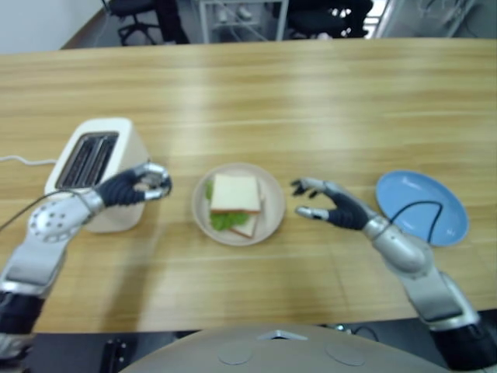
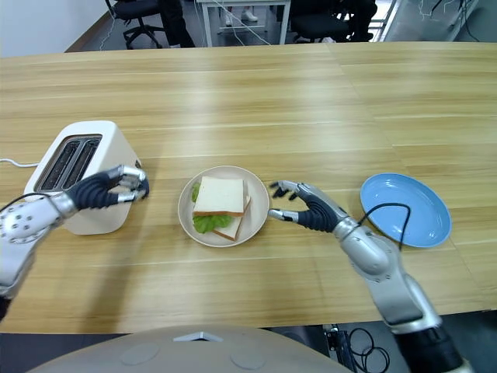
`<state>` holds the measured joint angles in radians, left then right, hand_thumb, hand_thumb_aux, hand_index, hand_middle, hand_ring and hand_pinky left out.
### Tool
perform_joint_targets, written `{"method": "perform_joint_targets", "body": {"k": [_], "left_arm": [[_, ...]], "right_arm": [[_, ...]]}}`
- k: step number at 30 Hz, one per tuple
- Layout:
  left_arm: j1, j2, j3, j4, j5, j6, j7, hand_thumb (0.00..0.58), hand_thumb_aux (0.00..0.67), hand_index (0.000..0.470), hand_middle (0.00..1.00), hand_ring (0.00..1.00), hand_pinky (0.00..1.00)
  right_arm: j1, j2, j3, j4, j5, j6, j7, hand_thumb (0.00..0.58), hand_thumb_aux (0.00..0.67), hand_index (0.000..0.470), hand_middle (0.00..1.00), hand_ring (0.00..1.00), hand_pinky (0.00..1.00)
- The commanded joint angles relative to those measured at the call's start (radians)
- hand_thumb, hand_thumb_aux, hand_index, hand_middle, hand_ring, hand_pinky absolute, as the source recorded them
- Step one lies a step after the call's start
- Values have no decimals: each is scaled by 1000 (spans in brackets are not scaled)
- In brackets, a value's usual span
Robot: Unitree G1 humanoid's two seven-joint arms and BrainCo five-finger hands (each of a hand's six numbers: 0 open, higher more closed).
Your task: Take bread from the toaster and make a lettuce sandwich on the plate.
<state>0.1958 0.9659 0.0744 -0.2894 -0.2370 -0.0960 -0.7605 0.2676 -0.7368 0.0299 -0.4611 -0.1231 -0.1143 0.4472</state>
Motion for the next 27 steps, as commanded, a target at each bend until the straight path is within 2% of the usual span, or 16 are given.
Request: {"method": "perform_joint_targets", "body": {"k": [1, 8, 13, 19, 24, 27], "left_arm": [[53, 48, -35, -38, 64, 37, -83, 580, 670, 460, 1000, 1000, 1000], [-24, -18, -245, 24, 263, 52, -117, 580, 670, 460, 1000, 1000, 1000], [-147, -141, -429, 151, 446, 54, -107, 580, 670, 460, 1000, 1000, 1000], [-228, -219, -500, 288, 545, 46, -78, 580, 670, 460, 1000, 1000, 1000], [-321, -284, -522, 453, 598, 6, -29, 580, 670, 460, 1000, 1000, 1000], [-417, -325, -513, 594, 645, -26, 55, 580, 670, 460, 1000, 1000, 1000]], "right_arm": [[43, -39, 2, -49, 66, 44, 117, 580, 670, 460, 1000, 1000, 1000], [-42, 28, 231, 54, -94, 66, 177, 580, 670, 460, 1000, 1000, 1000], [-133, 120, 409, 228, -250, 50, 168, 580, 670, 460, 1000, 1000, 1000], [-256, 203, 487, 426, -337, 26, 137, 580, 670, 460, 1000, 1000, 1000], [-371, 262, 495, 596, -366, -10, 85, 580, 670, 460, 1000, 1000, 1000], [-460, 297, 483, 712, -364, -47, 50, 580, 670, 460, 1000, 1000, 1000]]}}
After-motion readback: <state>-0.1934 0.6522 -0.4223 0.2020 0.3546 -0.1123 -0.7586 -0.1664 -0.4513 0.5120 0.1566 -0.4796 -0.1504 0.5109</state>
